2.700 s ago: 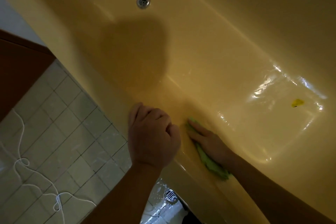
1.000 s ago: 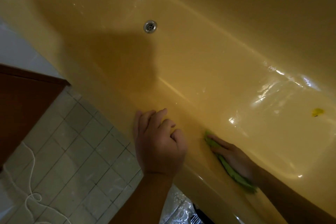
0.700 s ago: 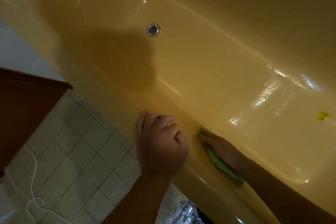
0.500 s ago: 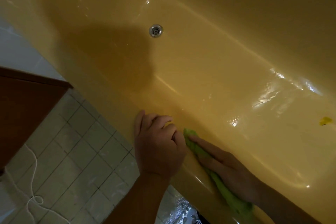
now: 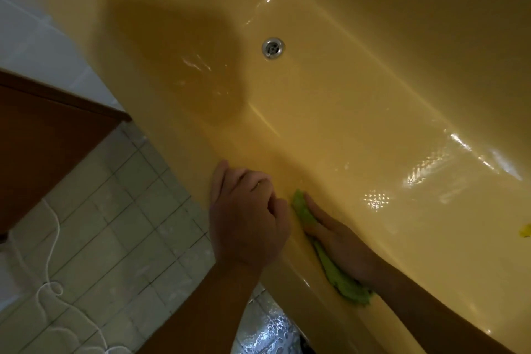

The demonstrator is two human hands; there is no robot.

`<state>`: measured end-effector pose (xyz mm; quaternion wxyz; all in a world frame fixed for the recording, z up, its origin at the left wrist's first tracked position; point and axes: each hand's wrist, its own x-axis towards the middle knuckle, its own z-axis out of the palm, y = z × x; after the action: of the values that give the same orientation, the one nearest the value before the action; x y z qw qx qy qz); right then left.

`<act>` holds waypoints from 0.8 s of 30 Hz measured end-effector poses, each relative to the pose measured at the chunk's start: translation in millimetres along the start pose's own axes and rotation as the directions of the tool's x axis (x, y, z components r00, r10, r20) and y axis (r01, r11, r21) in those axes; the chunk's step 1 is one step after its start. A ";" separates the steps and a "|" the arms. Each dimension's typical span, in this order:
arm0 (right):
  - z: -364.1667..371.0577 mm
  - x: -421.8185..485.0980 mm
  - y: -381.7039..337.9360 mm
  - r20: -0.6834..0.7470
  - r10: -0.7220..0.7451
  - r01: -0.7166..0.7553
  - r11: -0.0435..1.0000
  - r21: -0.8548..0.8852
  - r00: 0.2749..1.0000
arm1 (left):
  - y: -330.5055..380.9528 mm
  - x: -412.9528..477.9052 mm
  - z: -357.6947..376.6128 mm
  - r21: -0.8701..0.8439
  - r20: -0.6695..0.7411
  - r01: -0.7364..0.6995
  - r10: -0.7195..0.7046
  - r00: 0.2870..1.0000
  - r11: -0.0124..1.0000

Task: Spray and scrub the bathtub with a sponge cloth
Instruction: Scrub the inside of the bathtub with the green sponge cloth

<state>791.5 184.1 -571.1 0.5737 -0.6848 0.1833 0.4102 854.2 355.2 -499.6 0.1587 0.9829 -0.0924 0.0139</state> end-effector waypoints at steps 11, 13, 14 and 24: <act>-13.0 53.4 64.6 -0.129 0.263 -0.269 0.963 -0.028 0.956 | -23.8 29.1 -6.7 0.029 -0.007 0.023 -0.023 1.000 0.999; -7.8 67.7 56.6 -0.144 0.313 -0.316 0.949 0.003 0.939 | -25.2 30.4 -7.6 0.033 -0.004 0.025 -0.024 1.000 0.999; -4.3 71.5 44.4 -0.141 0.296 -0.296 0.955 0.025 0.945 | -25.8 32.0 -7.7 0.035 -0.004 0.027 -0.027 1.000 0.999; 10.2 8.1 -48.9 0.002 -0.245 0.244 0.966 0.081 0.970 | -32.8 40.0 -10.7 0.048 0.025 0.103 -0.105 0.994 0.993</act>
<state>828.0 208.9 -546.3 0.6481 -0.6760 0.1104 0.3329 899.6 382.1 -497.4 0.1350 0.9899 -0.0428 -0.0055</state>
